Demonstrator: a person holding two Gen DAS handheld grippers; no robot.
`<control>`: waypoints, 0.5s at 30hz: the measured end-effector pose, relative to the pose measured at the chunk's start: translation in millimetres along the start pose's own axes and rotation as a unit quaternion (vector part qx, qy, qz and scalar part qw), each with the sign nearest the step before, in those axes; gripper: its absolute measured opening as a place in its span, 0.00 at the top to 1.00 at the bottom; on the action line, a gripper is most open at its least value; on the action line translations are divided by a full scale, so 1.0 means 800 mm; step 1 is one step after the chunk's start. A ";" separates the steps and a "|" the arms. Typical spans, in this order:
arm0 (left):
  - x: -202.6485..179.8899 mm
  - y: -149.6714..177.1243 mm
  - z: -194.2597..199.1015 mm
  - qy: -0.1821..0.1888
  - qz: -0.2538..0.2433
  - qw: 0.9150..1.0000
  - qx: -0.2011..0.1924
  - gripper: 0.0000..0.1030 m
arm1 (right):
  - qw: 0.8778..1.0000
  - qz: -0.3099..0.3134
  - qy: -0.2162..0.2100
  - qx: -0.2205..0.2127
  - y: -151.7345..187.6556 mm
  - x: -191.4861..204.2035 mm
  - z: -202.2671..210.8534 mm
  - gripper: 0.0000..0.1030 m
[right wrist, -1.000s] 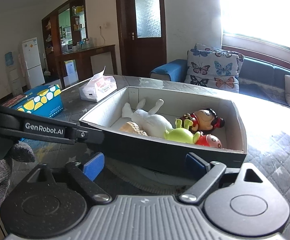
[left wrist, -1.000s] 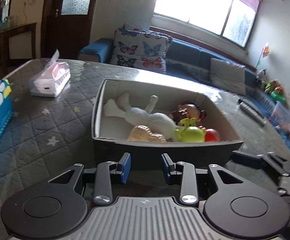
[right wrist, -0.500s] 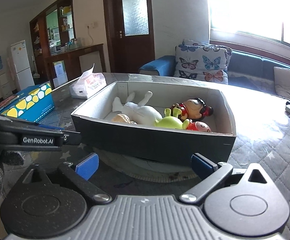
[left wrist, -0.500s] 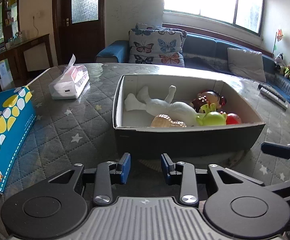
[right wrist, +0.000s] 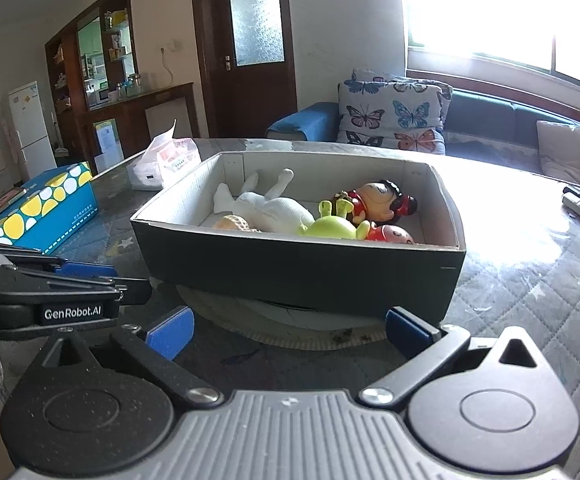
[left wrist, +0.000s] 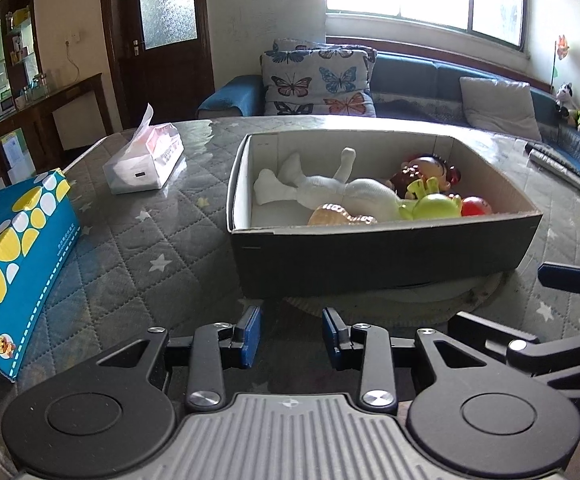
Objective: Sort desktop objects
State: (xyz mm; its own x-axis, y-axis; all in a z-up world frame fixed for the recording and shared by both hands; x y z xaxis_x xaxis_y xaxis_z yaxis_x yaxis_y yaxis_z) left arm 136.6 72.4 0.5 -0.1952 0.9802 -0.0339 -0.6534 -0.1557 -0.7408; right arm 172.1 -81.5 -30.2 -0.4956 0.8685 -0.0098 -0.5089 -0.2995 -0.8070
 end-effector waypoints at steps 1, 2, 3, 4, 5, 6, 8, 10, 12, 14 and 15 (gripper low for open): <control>0.000 0.001 0.000 -0.003 -0.001 1.000 0.000 0.65 | 1.000 0.000 0.003 0.001 0.001 0.000 -0.001 0.00; 0.000 0.002 -0.001 -0.005 -0.002 1.000 0.001 0.65 | 1.000 0.000 0.007 0.003 0.001 0.000 -0.002 0.00; 0.000 0.003 -0.002 -0.005 -0.004 1.000 0.002 0.64 | 1.000 0.000 0.010 0.005 0.001 0.000 -0.003 0.00; -0.001 0.004 -0.002 -0.005 -0.004 1.000 0.004 0.64 | 1.000 -0.001 0.012 0.008 0.002 -0.001 -0.004 0.00; -0.001 0.004 -0.002 -0.005 -0.005 1.000 0.005 0.64 | 1.000 -0.001 0.014 0.010 0.003 -0.001 -0.006 0.00; -0.001 0.005 -0.002 -0.006 -0.006 1.000 0.005 0.64 | 1.000 -0.003 0.015 0.012 0.003 -0.001 -0.007 0.00; -0.002 0.005 -0.002 -0.010 -0.010 1.000 0.003 0.64 | 1.000 -0.007 0.016 0.015 0.005 -0.002 -0.009 0.00; -0.003 0.006 -0.003 -0.013 -0.013 1.000 0.003 0.64 | 1.000 -0.010 0.017 0.018 0.005 -0.002 -0.010 0.00; -0.003 0.006 -0.004 -0.011 -0.012 1.000 0.004 0.64 | 1.000 -0.012 0.018 0.018 0.005 -0.002 -0.010 0.00; -0.004 0.006 -0.005 -0.012 -0.013 1.000 0.005 0.64 | 1.000 -0.012 0.019 0.018 0.004 -0.001 -0.011 0.00; -0.004 0.007 -0.006 -0.013 -0.014 1.000 0.006 0.64 | 1.000 -0.012 0.019 0.019 0.004 -0.001 -0.012 0.00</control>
State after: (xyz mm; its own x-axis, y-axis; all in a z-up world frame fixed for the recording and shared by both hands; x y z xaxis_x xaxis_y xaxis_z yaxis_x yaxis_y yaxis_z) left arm 137.3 69.3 -6.8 -0.1957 0.9807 0.0035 -0.6669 -0.1304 -0.7336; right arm 177.5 -79.3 -38.7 -0.4565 0.8896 -0.0133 -0.5471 -0.2925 -0.7843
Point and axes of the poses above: each gripper's, at about its wrist camera, not at the fingertips, and z roughly against the way its jaws point, x to its left, y to its underside, the point moved 5 cm from there along -z, roughly the way its jaws point, and after that the axes turned 6 degrees about z, right-handed, at the moved point
